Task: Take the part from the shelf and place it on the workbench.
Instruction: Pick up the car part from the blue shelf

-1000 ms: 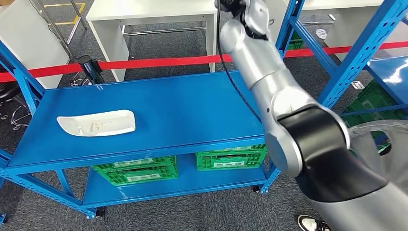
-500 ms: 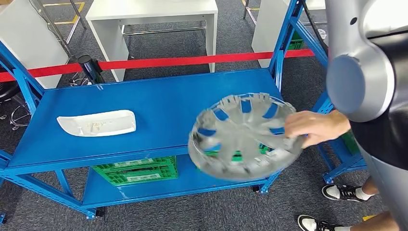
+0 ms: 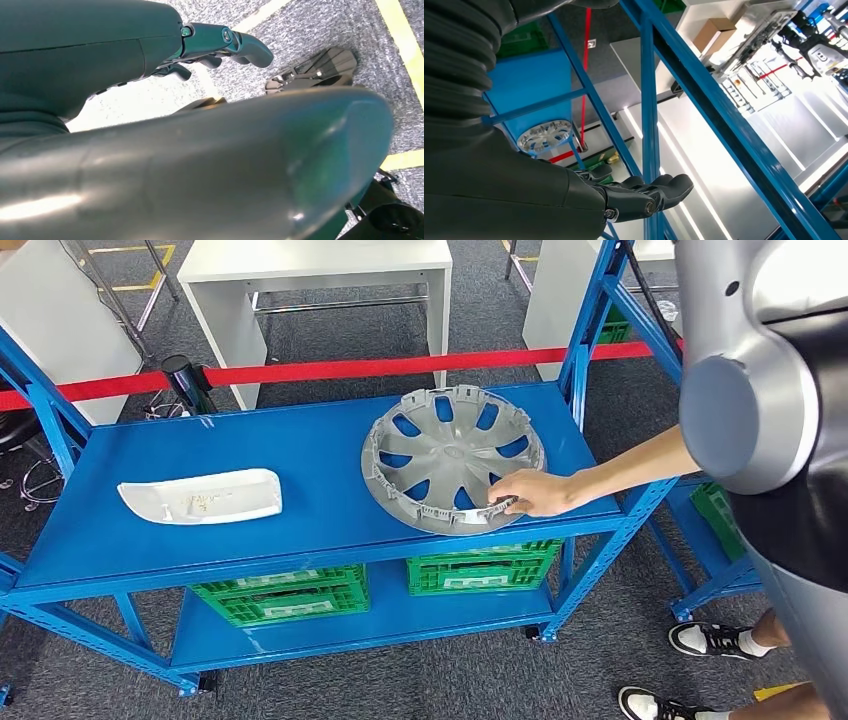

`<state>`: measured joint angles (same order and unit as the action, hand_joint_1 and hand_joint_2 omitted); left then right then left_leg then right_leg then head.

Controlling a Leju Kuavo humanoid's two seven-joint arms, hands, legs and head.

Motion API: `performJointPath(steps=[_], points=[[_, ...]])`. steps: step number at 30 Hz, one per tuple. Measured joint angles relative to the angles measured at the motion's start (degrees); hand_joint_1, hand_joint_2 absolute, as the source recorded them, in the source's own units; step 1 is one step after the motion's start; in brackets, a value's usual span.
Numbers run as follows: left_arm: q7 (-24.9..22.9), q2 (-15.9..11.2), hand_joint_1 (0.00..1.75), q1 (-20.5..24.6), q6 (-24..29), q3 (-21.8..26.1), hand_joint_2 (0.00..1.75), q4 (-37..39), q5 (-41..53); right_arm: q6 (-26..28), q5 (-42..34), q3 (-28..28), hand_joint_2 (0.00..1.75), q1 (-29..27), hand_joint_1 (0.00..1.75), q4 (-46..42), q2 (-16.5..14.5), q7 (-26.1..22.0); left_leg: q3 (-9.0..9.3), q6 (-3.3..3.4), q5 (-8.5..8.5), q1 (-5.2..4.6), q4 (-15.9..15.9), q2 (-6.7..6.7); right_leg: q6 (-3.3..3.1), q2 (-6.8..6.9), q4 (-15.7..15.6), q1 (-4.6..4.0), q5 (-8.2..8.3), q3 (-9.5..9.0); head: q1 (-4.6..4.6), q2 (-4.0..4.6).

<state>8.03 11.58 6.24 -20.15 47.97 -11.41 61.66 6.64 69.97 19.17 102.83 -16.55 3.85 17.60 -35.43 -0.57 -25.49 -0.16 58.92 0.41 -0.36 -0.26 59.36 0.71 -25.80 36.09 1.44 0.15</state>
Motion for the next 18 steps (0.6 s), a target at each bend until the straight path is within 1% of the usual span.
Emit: performJointPath(steps=[9,18], points=[[-0.2,0.0,0.00,-0.4,0.0,0.0,0.00,0.0,0.1,-0.6,0.3,0.0,1.75,-0.7,0.00,0.5,0.2,-0.2,0.01,0.01,-0.01,0.00,0.0,-0.01,0.00,0.00,0.0,0.00,0.00,0.00,0.00,0.00],[-0.4,0.0,0.00,-0.7,0.0,0.0,0.00,0.0,0.3,-1.1,0.6,0.0,1.75,-3.0,0.00,1.0,0.6,-0.1,0.03,0.00,0.00,0.00,0.0,-0.01,0.00,-0.01,0.0,0.00,0.00,-0.02,0.00,0.00]])
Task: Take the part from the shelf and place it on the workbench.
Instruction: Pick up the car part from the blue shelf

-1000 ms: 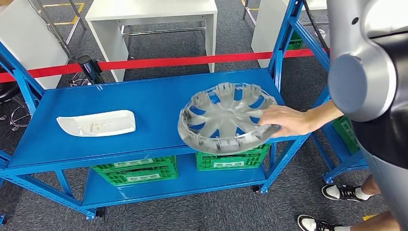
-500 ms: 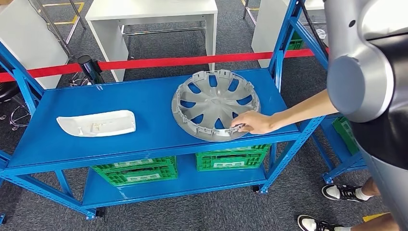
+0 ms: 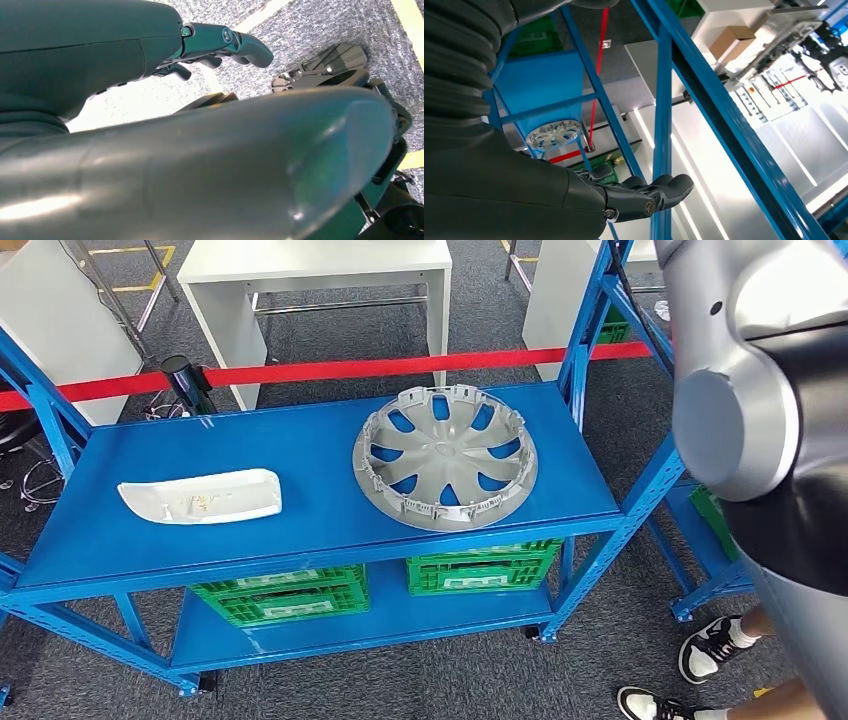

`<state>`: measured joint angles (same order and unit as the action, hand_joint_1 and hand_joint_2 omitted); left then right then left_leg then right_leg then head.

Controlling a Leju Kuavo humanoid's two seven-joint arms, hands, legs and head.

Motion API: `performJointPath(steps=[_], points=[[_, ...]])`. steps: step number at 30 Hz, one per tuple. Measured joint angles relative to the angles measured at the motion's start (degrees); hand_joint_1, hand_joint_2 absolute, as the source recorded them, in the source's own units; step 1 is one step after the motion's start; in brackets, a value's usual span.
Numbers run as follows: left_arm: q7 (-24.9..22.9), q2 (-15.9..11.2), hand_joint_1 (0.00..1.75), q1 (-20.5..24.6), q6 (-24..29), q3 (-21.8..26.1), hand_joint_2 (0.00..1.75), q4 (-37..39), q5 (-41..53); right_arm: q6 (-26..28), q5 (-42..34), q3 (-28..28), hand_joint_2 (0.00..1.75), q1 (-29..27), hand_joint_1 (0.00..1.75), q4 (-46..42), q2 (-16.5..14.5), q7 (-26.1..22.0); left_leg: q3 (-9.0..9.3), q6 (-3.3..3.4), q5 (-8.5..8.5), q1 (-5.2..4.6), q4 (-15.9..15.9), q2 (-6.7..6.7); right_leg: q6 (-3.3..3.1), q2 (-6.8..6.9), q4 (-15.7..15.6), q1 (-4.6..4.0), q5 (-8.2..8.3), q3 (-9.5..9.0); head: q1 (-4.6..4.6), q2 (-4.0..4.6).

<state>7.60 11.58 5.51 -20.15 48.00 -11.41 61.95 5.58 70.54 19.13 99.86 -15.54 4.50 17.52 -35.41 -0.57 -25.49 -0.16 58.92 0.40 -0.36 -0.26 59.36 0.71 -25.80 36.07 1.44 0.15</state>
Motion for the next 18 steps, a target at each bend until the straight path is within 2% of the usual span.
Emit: performJointPath(steps=[6,12,18], points=[[-0.3,-0.1,0.00,-0.7,0.0,0.0,0.00,0.0,0.6,0.1,0.0,-0.1,1.75,-2.5,0.00,0.1,0.7,-0.4,0.00,0.00,0.00,0.00,0.0,0.02,0.00,-0.01,0.0,0.00,-0.01,-0.01,0.00,0.00],[-0.8,-0.4,0.00,-0.8,0.0,0.0,0.00,0.0,0.9,0.7,-0.7,-0.5,1.75,-5.5,0.00,0.1,1.3,-3.2,0.02,0.02,-0.02,0.00,0.0,-0.01,0.00,-0.04,0.0,0.00,-0.01,-0.03,0.00,0.00],[-1.7,-0.4,0.00,-0.8,0.0,0.0,0.00,0.0,1.3,1.9,-0.3,-0.8,1.75,-10.9,0.00,0.1,-0.1,-5.7,0.13,0.03,-0.03,0.03,0.0,-0.03,0.00,-0.07,0.0,-0.04,-0.01,-0.16,0.01,0.00]])
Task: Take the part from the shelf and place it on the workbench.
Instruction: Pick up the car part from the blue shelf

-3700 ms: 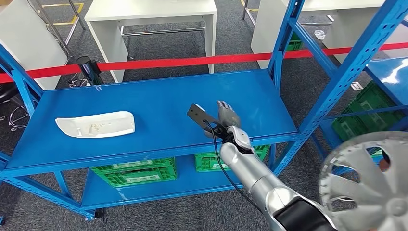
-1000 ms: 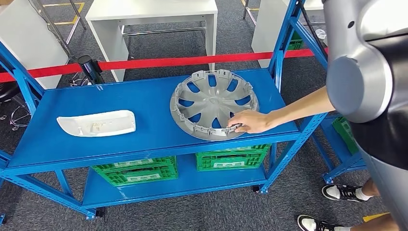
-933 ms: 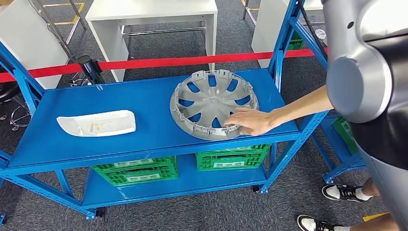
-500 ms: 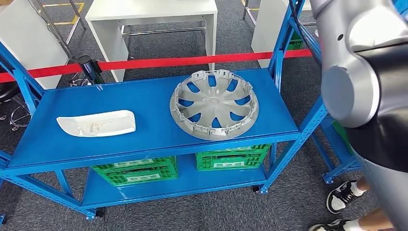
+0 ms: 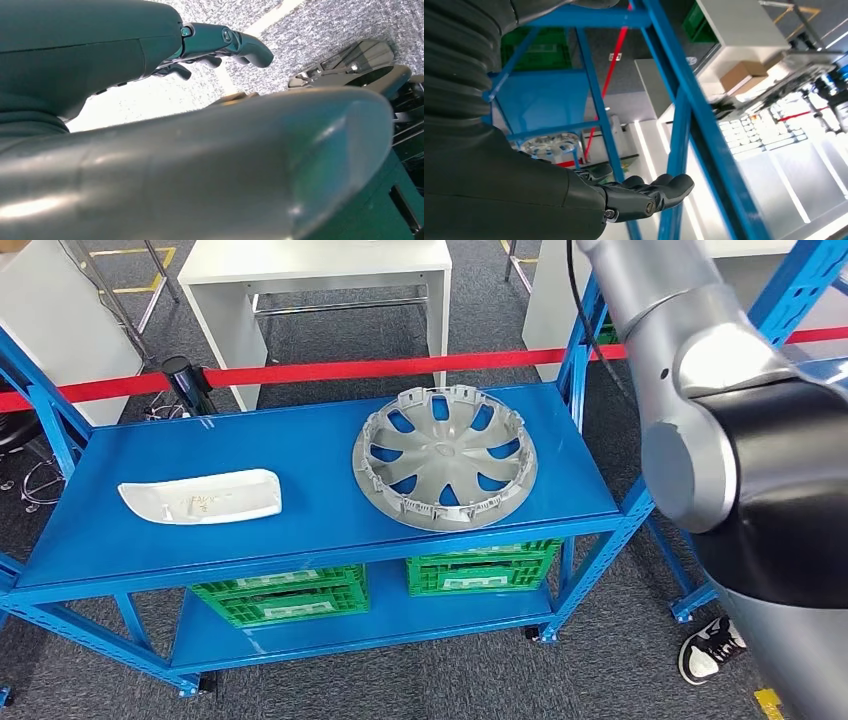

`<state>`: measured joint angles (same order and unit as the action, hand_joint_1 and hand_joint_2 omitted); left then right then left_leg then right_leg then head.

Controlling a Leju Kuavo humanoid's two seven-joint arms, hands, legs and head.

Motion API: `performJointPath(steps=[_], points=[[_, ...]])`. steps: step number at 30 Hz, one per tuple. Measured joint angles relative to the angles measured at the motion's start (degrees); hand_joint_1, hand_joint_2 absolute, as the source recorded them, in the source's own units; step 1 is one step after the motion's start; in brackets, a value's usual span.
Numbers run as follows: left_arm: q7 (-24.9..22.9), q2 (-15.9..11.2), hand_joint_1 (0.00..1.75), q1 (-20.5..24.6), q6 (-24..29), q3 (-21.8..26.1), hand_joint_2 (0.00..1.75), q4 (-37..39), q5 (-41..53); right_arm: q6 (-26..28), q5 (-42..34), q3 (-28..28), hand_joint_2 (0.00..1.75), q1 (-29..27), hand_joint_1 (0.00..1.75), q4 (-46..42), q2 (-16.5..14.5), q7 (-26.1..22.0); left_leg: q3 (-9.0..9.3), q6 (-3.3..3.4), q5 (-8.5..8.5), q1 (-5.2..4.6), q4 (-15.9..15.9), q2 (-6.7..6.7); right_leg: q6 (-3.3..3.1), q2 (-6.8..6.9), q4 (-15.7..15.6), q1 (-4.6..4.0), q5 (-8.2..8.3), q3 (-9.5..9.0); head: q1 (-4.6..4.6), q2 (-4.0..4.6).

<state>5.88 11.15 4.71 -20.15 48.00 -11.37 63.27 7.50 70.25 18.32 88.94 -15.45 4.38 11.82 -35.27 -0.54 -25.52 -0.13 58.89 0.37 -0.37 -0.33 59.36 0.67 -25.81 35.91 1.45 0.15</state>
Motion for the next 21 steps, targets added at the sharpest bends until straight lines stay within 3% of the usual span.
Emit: performJointPath(steps=[11,21], points=[[-1.1,0.0,0.00,0.2,0.0,0.0,0.00,0.0,1.0,9.8,0.7,0.0,1.75,-19.1,0.00,-0.9,-10.7,-5.5,0.22,-0.03,-0.01,0.10,-0.1,-0.01,-0.10,-0.02,0.0,-0.11,-0.07,-0.19,-0.01,0.00],[-1.9,-0.1,0.00,0.2,0.0,0.0,0.00,0.0,1.5,11.5,0.5,0.2,1.75,-29.1,0.00,-3.2,-14.9,-9.3,0.18,-0.04,-0.07,0.07,-0.1,0.02,-0.10,0.02,0.0,-0.06,-0.15,-0.17,-0.01,0.00]])
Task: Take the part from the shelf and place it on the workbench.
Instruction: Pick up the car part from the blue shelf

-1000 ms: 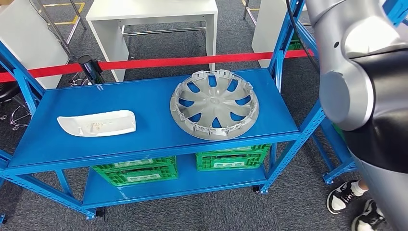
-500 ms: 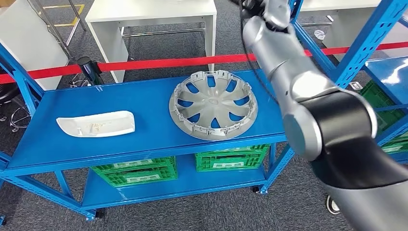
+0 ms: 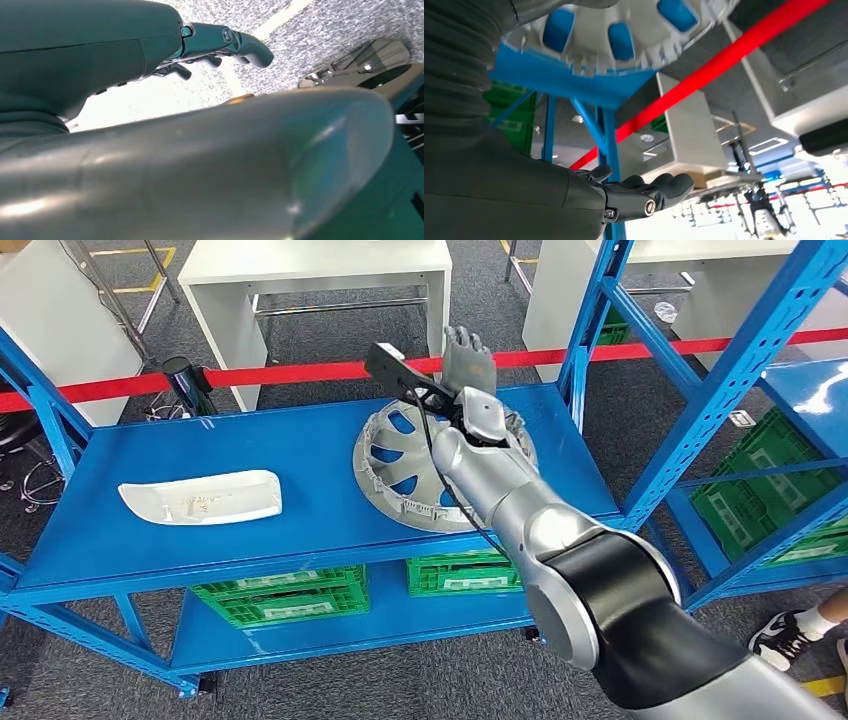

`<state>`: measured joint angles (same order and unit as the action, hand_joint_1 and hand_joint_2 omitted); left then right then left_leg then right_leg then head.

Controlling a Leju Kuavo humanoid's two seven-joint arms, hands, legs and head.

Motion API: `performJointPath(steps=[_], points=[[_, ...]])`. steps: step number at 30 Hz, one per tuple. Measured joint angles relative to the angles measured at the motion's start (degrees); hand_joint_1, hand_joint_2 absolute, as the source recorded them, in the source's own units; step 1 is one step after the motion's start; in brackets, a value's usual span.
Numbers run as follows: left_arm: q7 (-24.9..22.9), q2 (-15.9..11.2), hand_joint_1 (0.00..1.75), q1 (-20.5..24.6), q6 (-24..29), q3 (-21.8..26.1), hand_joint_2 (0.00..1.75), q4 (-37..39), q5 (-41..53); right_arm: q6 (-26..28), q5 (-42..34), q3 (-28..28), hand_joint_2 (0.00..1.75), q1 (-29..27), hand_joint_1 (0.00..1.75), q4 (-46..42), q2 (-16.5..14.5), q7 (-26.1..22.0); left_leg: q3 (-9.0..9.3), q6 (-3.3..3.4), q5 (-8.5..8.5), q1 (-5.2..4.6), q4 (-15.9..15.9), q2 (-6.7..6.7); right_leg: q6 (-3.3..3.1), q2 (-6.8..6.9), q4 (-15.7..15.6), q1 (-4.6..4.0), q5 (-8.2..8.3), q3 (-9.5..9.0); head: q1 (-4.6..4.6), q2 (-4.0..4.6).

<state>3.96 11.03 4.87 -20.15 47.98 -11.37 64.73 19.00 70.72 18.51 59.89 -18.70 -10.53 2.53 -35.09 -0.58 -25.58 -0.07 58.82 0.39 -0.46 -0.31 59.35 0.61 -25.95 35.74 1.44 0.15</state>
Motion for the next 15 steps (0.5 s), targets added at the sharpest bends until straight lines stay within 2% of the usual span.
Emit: performJointPath(steps=[10,15], points=[[-0.4,-0.1,0.00,0.0,0.0,0.0,0.00,0.0,0.5,-0.4,-1.3,0.7,1.75,-3.3,0.00,-1.6,-1.1,-0.4,0.00,0.00,0.00,0.00,0.0,0.01,-0.02,0.02,0.0,-0.01,-0.03,0.00,0.00,0.00],[-0.6,-0.1,0.00,0.0,0.0,0.0,0.00,0.0,0.7,1.2,-0.9,2.4,1.75,-7.1,0.00,-1.9,-1.4,-1.3,0.00,-0.01,-0.01,0.00,0.0,0.00,-0.02,0.02,0.0,0.00,-0.03,0.00,0.00,0.00]])
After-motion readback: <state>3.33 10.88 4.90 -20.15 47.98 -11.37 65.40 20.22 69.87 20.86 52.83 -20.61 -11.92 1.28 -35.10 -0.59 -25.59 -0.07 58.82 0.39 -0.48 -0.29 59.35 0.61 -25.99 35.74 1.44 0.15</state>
